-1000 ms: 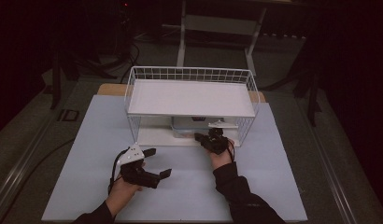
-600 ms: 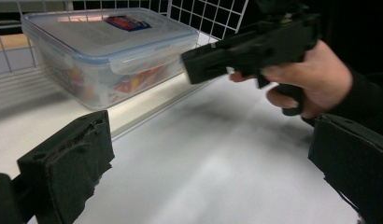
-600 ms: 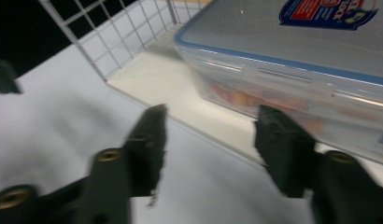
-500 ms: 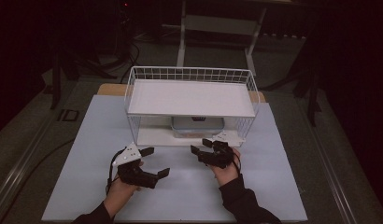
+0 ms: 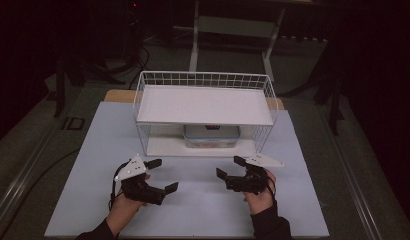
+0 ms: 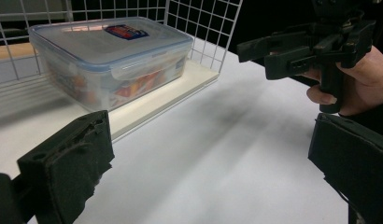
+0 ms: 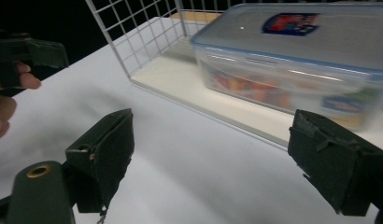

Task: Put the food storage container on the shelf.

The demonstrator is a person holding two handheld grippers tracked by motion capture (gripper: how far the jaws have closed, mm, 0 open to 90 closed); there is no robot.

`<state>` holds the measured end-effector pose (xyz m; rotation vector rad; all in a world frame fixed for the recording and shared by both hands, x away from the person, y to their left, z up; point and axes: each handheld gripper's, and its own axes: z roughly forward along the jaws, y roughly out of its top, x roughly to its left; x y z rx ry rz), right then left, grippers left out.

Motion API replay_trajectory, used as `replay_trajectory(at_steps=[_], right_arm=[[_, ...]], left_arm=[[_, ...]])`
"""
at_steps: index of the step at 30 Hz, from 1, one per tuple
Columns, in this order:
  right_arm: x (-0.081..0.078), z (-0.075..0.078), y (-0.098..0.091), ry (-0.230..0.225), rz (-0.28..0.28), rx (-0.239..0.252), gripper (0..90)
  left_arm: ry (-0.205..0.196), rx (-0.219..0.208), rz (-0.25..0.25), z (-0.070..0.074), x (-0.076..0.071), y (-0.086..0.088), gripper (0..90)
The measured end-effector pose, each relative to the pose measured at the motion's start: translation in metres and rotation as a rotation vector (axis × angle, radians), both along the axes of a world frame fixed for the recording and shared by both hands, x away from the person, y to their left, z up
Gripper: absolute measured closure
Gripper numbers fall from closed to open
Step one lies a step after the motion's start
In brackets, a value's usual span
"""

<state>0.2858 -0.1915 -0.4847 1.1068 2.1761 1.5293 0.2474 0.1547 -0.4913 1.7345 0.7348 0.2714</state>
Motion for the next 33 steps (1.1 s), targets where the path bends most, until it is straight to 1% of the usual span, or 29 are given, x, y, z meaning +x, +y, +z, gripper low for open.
replay_trajectory(at_steps=[1, 2, 3, 7, 9, 10, 12, 14, 17, 18, 21, 22, 28, 30, 33], right_arm=[[0.0, 0.0, 0.0, 0.0, 0.0, 0.0, 14.3], [-0.002, 0.0, -0.006, 0.002, -0.006, 0.008, 14.3], [-0.002, 0.0, -0.006, 0.002, -0.006, 0.008, 14.3], [-0.008, -0.003, -0.018, -0.002, -0.014, 0.005, 14.6], [-0.011, -0.005, -0.023, -0.012, -0.017, -0.02, 14.7], [-0.014, -0.008, -0.027, -0.016, -0.032, -0.041, 14.7], [-0.015, -0.009, -0.028, -0.014, -0.039, -0.046, 14.8], [-0.021, -0.012, -0.035, -0.005, -0.044, -0.051, 14.8], [-0.024, -0.012, -0.039, -0.01, -0.044, -0.059, 14.9], [-0.028, -0.012, -0.044, -0.004, -0.044, -0.054, 14.9], [-0.032, -0.013, -0.047, 0.002, -0.037, -0.052, 14.8], [-0.036, -0.014, -0.05, 0.01, -0.03, -0.06, 14.8], [-0.044, -0.015, -0.058, 0.01, -0.024, -0.069, 14.8], [-0.048, -0.015, -0.064, 0.026, -0.018, -0.062, 14.9], [-0.05, -0.016, -0.068, 0.032, -0.017, -0.063, 14.9]], left_arm=[[0.0, 0.0, 0.0, 0.0, 0.0, 0.0, 0.0], [0.001, 0.003, -0.001, 0.0, 0.0, 0.0, 0.0], [-0.002, 0.001, -0.001, 0.0, -0.001, 0.001, 0.0], [-0.005, 0.001, 0.002, 0.0, -0.003, 0.003, 0.0], [-0.005, 0.007, 0.005, 0.0, -0.004, 0.004, 0.0], [-0.007, 0.018, 0.003, 0.0, -0.004, 0.004, 0.0], [-0.004, 0.016, -0.001, 0.0, -0.004, 0.003, 0.0], [-0.003, 0.019, -0.008, -0.001, -0.005, 0.004, 0.0], [0.004, 0.017, -0.013, -0.002, -0.006, 0.004, 0.0], [0.005, 0.016, -0.015, -0.002, -0.006, 0.005, 0.0], [0.01, 0.017, -0.015, -0.003, -0.007, 0.006, 0.0], [0.012, 0.018, -0.016, -0.003, -0.008, 0.007, 0.0], [0.014, 0.02, -0.011, -0.004, -0.011, 0.01, 0.0], [0.016, 0.021, -0.01, -0.004, -0.013, 0.011, 0.0], [0.017, 0.025, -0.006, -0.005, -0.015, 0.013, 0.0]])
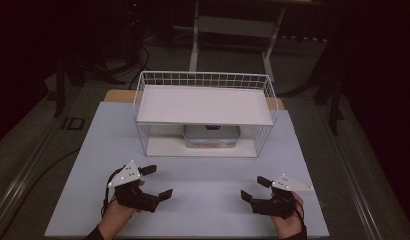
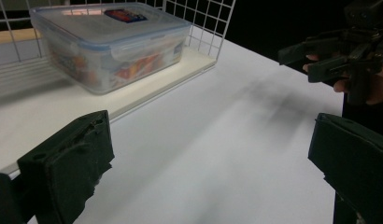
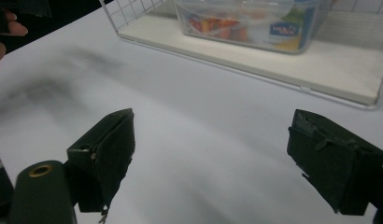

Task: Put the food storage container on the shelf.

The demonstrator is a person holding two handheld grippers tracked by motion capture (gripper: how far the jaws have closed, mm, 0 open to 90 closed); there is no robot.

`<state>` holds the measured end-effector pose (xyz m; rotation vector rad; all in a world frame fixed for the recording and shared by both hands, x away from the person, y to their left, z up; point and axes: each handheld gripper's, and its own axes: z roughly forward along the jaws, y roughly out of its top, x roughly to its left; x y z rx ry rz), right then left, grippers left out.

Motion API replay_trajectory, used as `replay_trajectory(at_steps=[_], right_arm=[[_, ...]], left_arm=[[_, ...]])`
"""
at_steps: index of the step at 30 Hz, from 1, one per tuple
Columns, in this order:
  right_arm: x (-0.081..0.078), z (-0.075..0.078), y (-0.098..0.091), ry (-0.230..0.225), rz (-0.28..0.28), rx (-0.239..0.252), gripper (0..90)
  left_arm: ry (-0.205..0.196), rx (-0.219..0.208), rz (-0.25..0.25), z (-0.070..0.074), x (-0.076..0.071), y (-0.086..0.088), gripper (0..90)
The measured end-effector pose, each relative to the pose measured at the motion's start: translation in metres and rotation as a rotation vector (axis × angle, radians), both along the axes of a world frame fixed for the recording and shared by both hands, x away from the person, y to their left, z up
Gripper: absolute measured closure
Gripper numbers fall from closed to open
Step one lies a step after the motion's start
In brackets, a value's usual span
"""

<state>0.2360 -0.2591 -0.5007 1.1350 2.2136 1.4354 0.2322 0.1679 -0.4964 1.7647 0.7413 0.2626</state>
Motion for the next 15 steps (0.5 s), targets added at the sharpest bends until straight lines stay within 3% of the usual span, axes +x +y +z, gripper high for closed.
replay_trajectory(at_steps=[7, 15], right_arm=[[-0.003, -0.001, -0.013, 0.005, -0.024, 0.004, 14.8], [-0.002, -0.002, -0.019, 0.026, -0.039, 0.018, 14.8]], left_arm=[[0.004, 0.001, 0.033, -0.004, -0.005, 0.01, 0.0], [0.03, 0.002, 0.037, -0.009, -0.005, 0.011, 0.0]])
